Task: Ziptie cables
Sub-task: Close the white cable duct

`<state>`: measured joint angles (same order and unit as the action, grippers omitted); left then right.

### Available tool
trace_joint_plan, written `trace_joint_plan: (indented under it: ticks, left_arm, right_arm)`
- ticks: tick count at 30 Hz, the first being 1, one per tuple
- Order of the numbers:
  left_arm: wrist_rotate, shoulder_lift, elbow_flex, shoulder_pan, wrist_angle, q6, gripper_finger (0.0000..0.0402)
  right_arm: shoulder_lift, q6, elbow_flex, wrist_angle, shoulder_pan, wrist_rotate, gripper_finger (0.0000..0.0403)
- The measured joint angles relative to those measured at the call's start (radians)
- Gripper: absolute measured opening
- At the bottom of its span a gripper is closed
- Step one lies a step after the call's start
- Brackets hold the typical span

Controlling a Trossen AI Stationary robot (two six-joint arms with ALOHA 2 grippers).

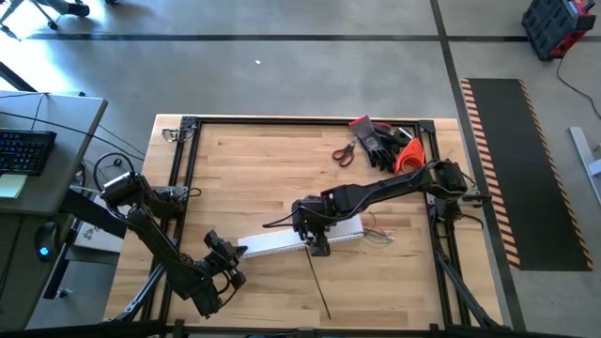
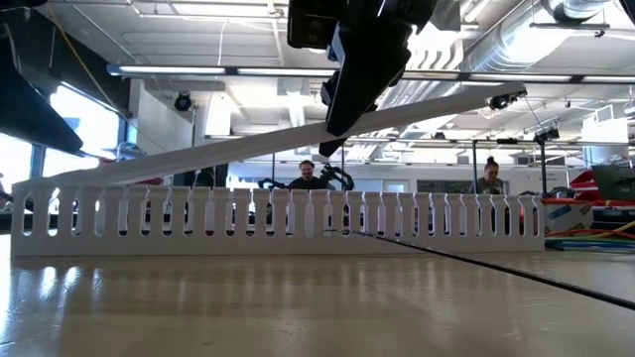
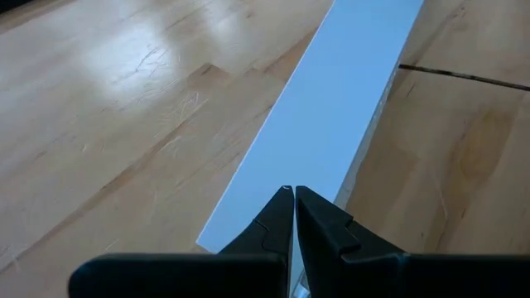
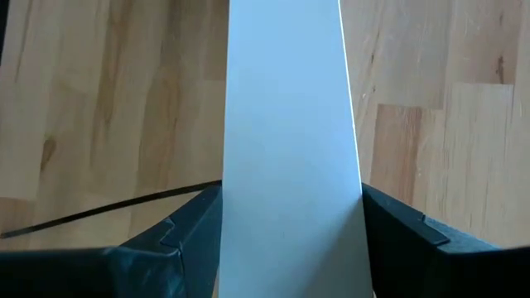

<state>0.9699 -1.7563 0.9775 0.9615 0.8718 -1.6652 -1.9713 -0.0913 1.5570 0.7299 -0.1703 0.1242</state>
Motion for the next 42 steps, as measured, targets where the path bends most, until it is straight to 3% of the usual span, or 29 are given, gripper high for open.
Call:
trace_joint_plan:
  ticks: [21, 29, 42]
  left_arm:
    - [0.024, 0.022, -0.002, -0.004, 0.017, 0.016, 0.0]
    - [0.023, 0.02, -0.099, -0.022, -0.125, 0.004, 0.0]
    - [0.029, 0.023, -0.167, -0.024, -0.217, -0.009, 0.0]
  right_arm:
    - [0.019, 0.013, 0.0, 0.022, 0.0, 0.0, 0.0211]
    - [0.019, 0.022, 0.0, 0.03, -0.003, -0.011, 0.0211]
    - [0.011, 0.029, -0.001, 0.037, -0.002, -0.013, 0.0211]
